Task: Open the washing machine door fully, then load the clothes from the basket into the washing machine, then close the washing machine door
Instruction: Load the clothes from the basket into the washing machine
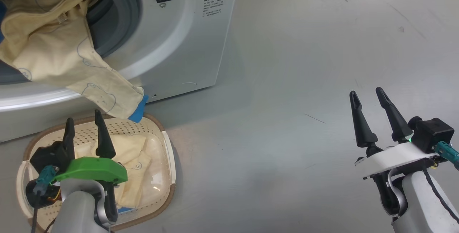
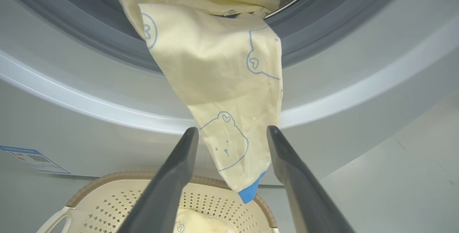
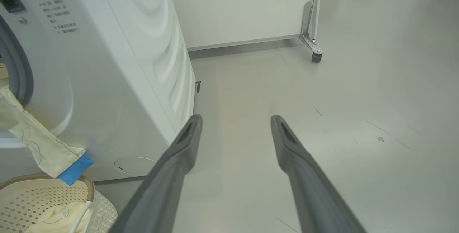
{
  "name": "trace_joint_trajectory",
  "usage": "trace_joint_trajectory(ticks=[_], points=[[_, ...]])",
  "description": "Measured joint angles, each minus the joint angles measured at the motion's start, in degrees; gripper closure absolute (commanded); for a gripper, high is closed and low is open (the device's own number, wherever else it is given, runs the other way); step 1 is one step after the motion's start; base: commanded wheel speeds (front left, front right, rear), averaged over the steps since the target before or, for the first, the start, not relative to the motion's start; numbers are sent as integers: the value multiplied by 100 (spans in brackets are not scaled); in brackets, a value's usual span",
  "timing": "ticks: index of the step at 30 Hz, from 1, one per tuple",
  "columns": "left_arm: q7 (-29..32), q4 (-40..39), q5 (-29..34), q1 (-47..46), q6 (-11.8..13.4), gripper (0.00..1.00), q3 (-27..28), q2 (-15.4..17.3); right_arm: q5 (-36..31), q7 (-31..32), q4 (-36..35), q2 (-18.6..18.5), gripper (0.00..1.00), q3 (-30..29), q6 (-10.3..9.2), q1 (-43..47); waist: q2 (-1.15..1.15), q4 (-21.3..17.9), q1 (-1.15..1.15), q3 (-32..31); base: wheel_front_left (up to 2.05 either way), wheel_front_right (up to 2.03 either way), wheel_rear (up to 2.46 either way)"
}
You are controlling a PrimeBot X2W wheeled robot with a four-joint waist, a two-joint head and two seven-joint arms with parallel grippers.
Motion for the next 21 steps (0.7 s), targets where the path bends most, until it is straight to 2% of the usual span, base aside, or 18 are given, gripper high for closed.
trace_joint_trajectory(ticks=[21], points=[[114, 1017, -8, -1048, 1, 0, 189, -1, 1, 0, -1, 12, 0, -63, 0, -30, 0, -216, 0, 191, 0, 0, 0]])
